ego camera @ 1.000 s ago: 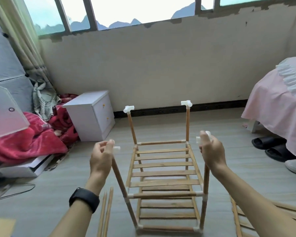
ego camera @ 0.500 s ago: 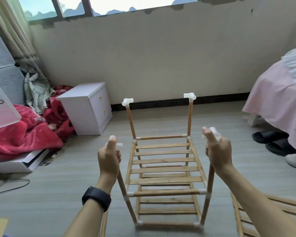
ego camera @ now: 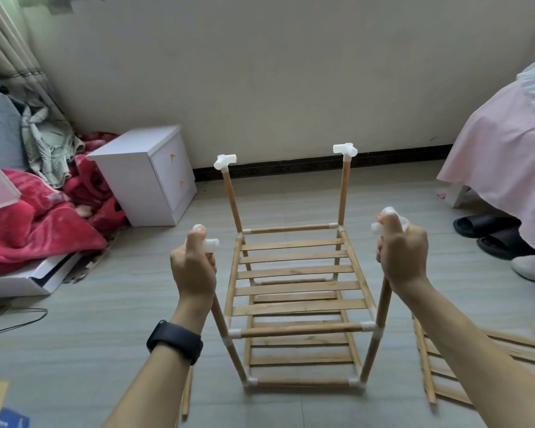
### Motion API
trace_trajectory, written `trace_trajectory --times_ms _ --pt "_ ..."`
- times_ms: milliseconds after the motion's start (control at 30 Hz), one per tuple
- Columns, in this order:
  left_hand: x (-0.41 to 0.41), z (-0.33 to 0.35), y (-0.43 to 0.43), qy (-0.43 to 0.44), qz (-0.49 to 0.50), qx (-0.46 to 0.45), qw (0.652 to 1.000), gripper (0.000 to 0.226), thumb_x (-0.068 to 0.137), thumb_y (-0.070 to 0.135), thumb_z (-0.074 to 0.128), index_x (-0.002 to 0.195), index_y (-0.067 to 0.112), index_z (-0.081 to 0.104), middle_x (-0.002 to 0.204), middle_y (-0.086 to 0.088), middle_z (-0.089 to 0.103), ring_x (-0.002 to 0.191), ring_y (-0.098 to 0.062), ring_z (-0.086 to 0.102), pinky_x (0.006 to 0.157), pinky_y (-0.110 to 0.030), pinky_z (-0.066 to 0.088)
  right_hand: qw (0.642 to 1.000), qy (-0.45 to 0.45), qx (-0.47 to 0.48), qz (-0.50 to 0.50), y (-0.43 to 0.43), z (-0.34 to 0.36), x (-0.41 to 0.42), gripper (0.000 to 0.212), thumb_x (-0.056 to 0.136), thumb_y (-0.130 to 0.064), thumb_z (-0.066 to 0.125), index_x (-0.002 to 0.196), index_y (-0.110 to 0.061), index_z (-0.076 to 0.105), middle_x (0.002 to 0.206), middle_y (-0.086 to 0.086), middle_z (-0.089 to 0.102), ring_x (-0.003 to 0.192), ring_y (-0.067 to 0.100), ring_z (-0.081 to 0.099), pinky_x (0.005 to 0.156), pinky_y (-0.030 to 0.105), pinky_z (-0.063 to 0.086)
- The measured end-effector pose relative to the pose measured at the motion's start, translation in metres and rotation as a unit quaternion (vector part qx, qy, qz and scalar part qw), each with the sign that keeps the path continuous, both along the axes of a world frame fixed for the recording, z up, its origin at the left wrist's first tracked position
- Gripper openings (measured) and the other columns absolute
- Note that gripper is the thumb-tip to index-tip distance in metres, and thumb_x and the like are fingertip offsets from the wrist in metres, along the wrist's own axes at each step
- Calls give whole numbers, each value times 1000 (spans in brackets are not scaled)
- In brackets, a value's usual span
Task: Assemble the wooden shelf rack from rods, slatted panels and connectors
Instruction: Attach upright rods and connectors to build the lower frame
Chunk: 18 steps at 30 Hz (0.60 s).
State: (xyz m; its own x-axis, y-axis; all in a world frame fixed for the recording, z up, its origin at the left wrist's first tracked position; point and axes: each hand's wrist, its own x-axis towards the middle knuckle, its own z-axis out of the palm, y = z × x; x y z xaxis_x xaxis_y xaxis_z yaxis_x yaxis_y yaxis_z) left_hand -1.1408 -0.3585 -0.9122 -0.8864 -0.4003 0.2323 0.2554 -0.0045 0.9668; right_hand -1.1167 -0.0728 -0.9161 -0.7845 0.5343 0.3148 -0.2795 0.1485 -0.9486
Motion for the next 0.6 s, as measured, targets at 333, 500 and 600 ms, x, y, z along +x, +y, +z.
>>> trace_trajectory --times_ms 333,500,600 --pt "4 3 -1 -8 -21 -1 1000 56 90 45 50 37 28 52 42 11 38 39 -8 37 48 -27 31 1000 -6 -4 1 4 -2 2 40 84 -46 51 57 -16 47 51 7 39 48 20 38 51 33 33" --pt "7 0 -5 -11 -31 -14 999 57 92 47 49 38 28 53 43 10 39 40 -7 38 47 -26 32 1000 7 6 -10 6 -4 3 45 80 -56 50 56 -18 47 45 -1 41 43 19 40 50 32 35" --pt "10 1 -3 -11 -18 -21 1000 55 89 53 49 42 26 50 43 9 39 41 -7 38 48 -27 33 999 18 39 -25 5 -8 3 54 85 -61 45 55 -16 47 45 2 41 44 20 43 49 33 36"
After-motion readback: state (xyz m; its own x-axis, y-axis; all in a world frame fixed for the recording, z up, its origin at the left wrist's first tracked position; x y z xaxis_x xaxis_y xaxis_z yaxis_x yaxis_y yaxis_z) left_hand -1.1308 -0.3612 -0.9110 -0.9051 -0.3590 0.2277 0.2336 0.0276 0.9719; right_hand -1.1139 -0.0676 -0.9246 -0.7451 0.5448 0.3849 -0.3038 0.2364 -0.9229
